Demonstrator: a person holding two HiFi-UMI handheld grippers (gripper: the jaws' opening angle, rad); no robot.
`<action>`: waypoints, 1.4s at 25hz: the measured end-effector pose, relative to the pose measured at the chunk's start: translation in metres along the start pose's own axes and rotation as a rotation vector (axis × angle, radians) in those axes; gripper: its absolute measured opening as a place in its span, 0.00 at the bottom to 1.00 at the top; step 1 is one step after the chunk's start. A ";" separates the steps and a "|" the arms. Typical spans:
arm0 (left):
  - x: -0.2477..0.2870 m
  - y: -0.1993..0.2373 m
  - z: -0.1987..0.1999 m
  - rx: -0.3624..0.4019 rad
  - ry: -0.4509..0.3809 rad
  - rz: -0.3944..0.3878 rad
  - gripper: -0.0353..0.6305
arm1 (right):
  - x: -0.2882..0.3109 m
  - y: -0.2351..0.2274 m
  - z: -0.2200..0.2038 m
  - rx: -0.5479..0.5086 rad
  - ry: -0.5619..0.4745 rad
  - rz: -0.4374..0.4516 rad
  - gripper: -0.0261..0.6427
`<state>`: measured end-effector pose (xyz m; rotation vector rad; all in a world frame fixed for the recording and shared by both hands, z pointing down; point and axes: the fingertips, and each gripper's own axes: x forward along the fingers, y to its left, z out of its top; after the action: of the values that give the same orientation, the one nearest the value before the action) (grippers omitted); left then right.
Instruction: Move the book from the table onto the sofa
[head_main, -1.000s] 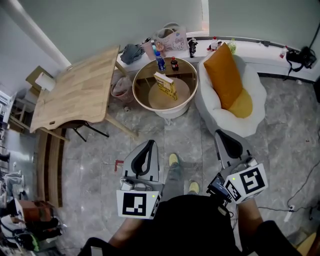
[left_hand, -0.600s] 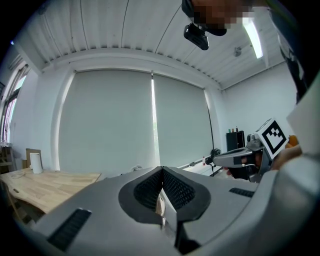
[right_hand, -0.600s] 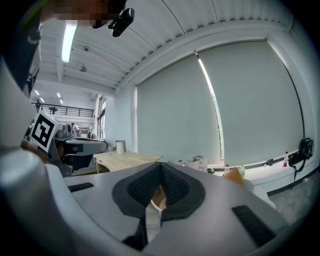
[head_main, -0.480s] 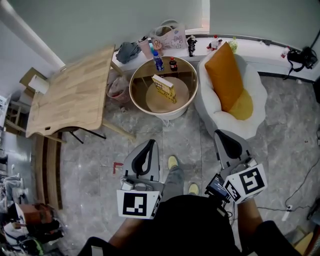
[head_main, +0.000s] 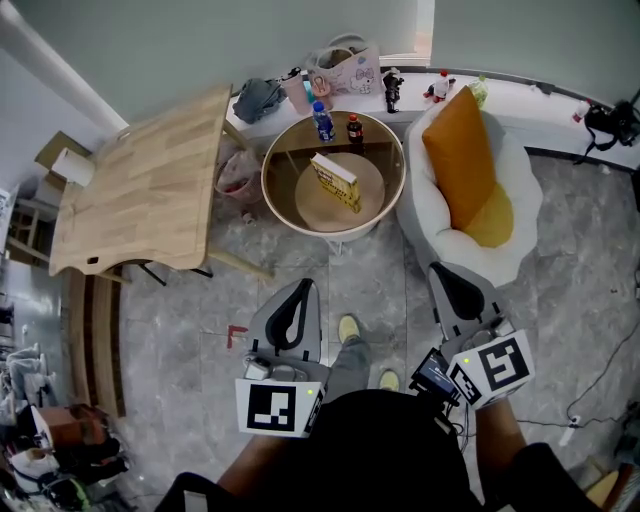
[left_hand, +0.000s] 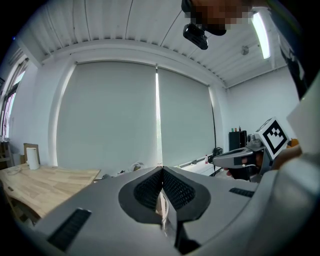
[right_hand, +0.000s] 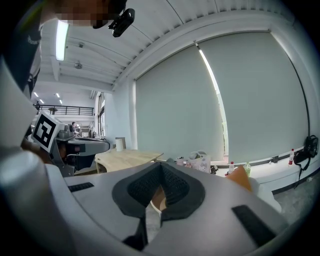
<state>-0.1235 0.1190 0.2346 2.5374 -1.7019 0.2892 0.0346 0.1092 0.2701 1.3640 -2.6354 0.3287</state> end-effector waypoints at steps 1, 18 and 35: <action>0.004 0.004 0.000 -0.003 0.002 -0.002 0.07 | 0.005 -0.001 0.002 0.000 0.003 -0.002 0.05; 0.063 0.084 0.015 -0.033 -0.020 -0.024 0.07 | 0.098 -0.002 0.031 -0.024 0.043 -0.016 0.05; 0.103 0.166 0.016 -0.046 -0.057 -0.039 0.07 | 0.184 0.010 0.054 -0.069 0.028 -0.036 0.05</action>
<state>-0.2370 -0.0405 0.2315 2.5658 -1.6562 0.1741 -0.0808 -0.0443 0.2603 1.3732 -2.5710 0.2489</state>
